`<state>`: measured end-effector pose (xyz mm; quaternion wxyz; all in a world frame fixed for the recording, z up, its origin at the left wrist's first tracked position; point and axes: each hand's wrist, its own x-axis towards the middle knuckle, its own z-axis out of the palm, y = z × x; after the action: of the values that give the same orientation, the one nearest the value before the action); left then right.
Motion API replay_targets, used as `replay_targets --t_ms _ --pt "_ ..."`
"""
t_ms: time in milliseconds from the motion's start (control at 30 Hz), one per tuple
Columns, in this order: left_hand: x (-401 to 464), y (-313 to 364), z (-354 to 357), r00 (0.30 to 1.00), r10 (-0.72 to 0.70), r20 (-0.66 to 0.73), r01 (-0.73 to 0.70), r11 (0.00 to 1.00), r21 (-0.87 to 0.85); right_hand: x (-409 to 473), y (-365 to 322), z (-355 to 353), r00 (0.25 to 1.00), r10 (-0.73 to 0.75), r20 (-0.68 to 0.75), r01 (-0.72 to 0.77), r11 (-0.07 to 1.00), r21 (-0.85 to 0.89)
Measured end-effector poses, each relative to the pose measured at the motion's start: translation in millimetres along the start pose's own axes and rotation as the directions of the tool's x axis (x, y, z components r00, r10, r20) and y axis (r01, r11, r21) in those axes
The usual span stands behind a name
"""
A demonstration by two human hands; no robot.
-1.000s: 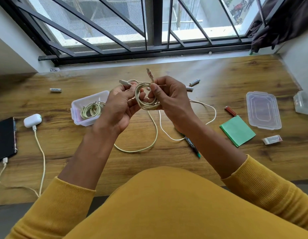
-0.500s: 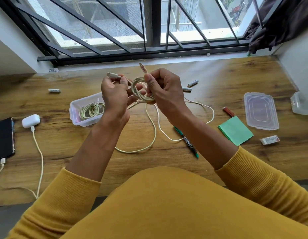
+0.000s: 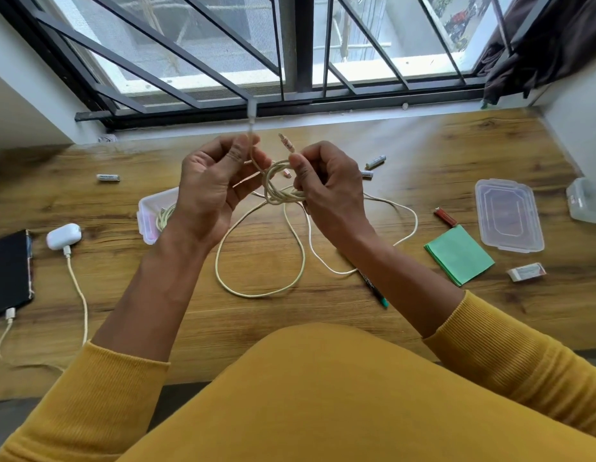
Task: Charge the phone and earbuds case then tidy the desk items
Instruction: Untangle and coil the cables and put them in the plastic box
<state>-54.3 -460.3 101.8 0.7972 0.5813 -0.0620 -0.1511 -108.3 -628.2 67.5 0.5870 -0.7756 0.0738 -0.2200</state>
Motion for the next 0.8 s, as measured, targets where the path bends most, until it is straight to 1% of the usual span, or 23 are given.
replay_targets --t_ms 67,133,300,400,533,567,633,733,800 --pt "-1 -3 -1 0.997 0.020 0.076 -0.024 0.998 0.055 1 1 1 1.000 0.007 0.003 -0.007 1.000 0.003" --pt "-1 -5 -3 0.990 0.040 0.138 -0.057 0.991 0.119 1 3 0 0.999 0.014 0.035 -0.015 0.999 0.032" --pt "-1 -7 -11 0.965 0.079 0.251 -0.151 0.948 0.282 4 1 -5 0.985 0.056 0.164 -0.087 0.979 0.184" --pt "-2 -6 -12 0.959 0.081 0.270 -0.173 0.925 0.338 4 -1 -11 0.967 0.068 0.244 -0.143 0.942 0.303" --pt "0 -3 -12 0.961 0.009 0.278 -0.139 0.881 0.453 3 -1 -13 0.958 0.069 0.279 -0.163 0.930 0.330" --pt "1 -3 -12 0.957 0.005 0.289 -0.154 0.857 0.493 2 1 -13 0.958 0.071 0.277 -0.162 0.933 0.323" --pt "2 -2 -10 0.957 0.032 0.289 -0.207 0.773 0.600 1 5 -12 0.961 0.072 0.268 -0.155 0.940 0.303" --pt "2 -3 -4 0.963 0.114 0.245 -0.261 0.635 0.727 -2 9 -10 0.967 0.072 0.242 -0.137 0.955 0.264" --pt "-1 -5 1 0.955 0.174 0.239 -0.296 0.561 0.773 -3 11 -10 0.974 0.070 0.214 -0.113 0.974 0.196"
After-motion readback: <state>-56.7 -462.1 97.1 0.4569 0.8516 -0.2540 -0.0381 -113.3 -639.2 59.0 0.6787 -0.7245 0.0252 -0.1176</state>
